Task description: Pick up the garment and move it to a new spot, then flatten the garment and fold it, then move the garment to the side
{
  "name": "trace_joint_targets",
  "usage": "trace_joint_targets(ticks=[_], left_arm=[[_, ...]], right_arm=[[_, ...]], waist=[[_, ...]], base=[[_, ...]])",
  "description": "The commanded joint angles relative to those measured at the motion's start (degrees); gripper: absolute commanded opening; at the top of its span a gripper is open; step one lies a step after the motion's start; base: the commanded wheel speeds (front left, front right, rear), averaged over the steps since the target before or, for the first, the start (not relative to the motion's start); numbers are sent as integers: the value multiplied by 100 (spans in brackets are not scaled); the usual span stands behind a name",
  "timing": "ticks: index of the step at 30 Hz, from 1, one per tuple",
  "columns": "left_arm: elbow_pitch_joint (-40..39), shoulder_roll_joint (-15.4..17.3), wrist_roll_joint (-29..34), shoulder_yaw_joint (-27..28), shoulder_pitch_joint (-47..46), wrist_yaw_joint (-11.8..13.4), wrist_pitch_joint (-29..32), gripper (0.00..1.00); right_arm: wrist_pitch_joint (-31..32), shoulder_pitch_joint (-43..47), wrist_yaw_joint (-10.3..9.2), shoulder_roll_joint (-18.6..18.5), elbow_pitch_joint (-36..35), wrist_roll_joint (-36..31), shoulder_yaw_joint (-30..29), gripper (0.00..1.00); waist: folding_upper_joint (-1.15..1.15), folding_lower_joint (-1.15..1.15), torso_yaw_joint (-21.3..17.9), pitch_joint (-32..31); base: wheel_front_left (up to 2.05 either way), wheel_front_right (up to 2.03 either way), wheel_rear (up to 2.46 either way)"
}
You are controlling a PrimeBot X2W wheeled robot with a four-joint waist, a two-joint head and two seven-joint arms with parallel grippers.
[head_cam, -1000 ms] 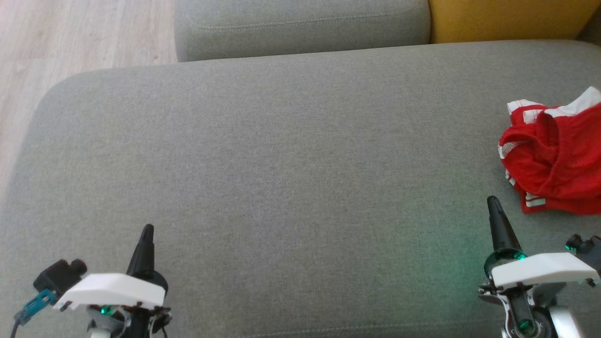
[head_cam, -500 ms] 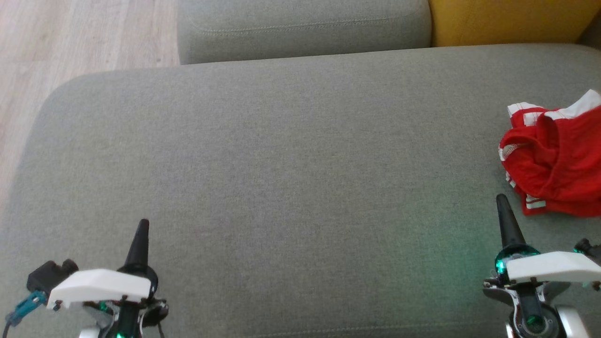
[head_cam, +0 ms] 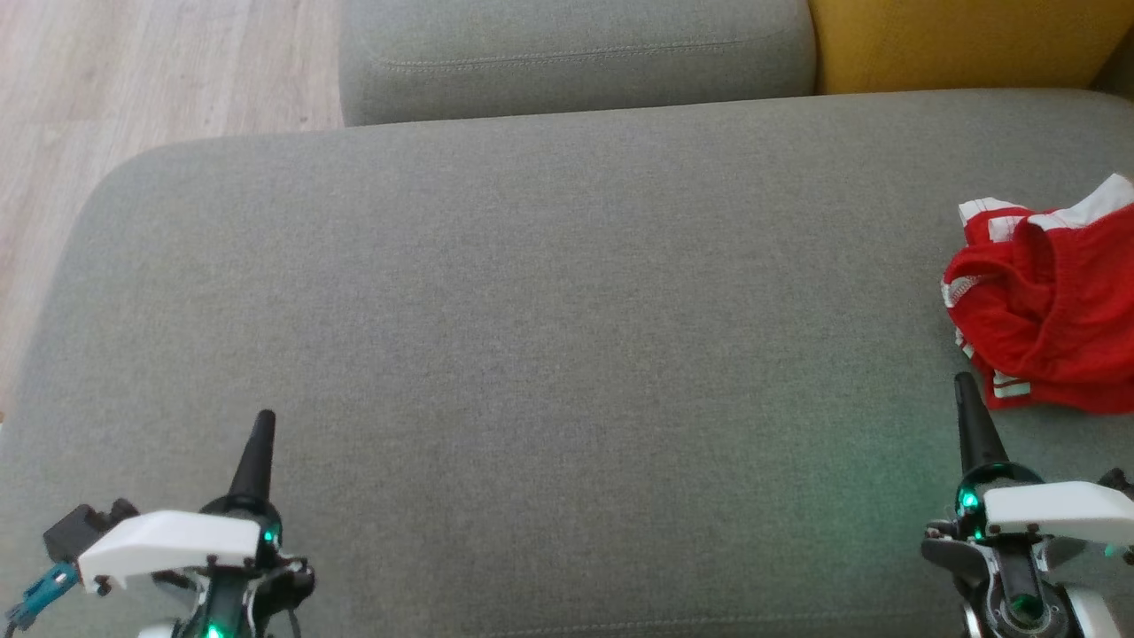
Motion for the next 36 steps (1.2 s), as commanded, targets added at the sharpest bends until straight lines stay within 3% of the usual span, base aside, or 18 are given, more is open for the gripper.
trace_joint_targets(ticks=[1,26,36], left_arm=[[-161,45,-137,256,-368,-71,37,0],[-84,-137,-1758,738,-537,-393,477,0],[-83,-149,-1744,755,-538,-393,491,0]], right_arm=[[17,-367,-3,-103,-153,165,52,0],[83,-502,-5,-92,106,1849,-174,0],[101,-504,-5,-76,108,1830,-196,0]], waist=[[0,0,2,-3],[0,0,46,-91],[0,0,46,-91]], base=[[0,0,0],[0,0,0],[0,0,0]])
